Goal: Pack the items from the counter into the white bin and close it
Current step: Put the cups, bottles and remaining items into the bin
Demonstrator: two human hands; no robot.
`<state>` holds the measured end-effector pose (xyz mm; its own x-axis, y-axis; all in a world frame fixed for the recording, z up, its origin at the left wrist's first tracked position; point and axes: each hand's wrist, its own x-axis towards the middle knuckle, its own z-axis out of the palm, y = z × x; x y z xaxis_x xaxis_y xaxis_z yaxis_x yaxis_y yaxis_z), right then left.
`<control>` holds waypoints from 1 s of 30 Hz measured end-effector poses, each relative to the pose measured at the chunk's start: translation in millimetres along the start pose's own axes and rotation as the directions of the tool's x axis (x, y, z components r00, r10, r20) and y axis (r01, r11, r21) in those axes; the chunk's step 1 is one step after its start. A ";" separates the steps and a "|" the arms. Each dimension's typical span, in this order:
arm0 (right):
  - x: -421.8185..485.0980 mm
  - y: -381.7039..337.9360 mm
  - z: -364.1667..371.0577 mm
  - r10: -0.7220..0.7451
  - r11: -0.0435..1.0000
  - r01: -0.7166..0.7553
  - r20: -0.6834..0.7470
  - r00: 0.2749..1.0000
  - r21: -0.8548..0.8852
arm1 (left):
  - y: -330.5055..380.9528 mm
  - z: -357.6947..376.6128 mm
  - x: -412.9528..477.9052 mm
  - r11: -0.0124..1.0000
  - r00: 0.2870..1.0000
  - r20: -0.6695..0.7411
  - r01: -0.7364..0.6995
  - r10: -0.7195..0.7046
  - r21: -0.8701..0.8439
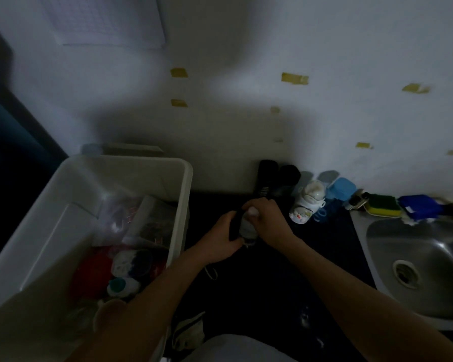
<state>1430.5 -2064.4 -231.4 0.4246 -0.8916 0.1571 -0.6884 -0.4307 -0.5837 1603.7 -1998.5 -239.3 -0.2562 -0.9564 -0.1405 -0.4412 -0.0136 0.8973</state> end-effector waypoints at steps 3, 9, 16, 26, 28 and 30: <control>-9.3 -14.8 -22.6 -0.014 0.997 0.015 -0.010 1.000 0.077 | 6.8 2.3 -3.9 1.000 0.993 0.118 -0.021 0.021 -0.002; -22.8 -59.7 -62.3 0.009 0.983 0.016 -0.133 0.991 0.185 | 19.4 0.7 -7.2 0.991 0.999 0.054 0.012 -0.005 -0.136; -23.1 -125.5 -100.1 -0.006 0.925 0.091 -0.225 0.974 0.368 | 57.9 -11.8 -32.9 0.929 0.980 -0.187 -0.126 0.063 -0.347; 2.5 -193.8 -72.7 -0.112 0.858 0.245 -0.300 0.947 0.452 | 82.1 -68.6 -92.5 0.874 0.904 -0.420 -0.266 0.079 -0.407; 6.1 -204.9 -60.2 -0.141 0.821 0.248 -0.237 0.961 0.515 | 80.8 -81.6 -102.9 0.865 0.895 -0.442 -0.267 0.058 -0.426; 9.8 -216.6 -46.7 -0.172 0.785 0.232 -0.158 0.972 0.574 | 76.5 -96.2 -114.0 0.863 0.882 -0.468 -0.275 0.052 -0.423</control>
<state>1556.3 -1986.4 -66.3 0.4379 -0.8152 0.3790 -0.1040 -0.4647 -0.8794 1681.9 -1918.6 -114.4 0.1535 -0.9810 0.1183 0.0537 0.1278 0.9903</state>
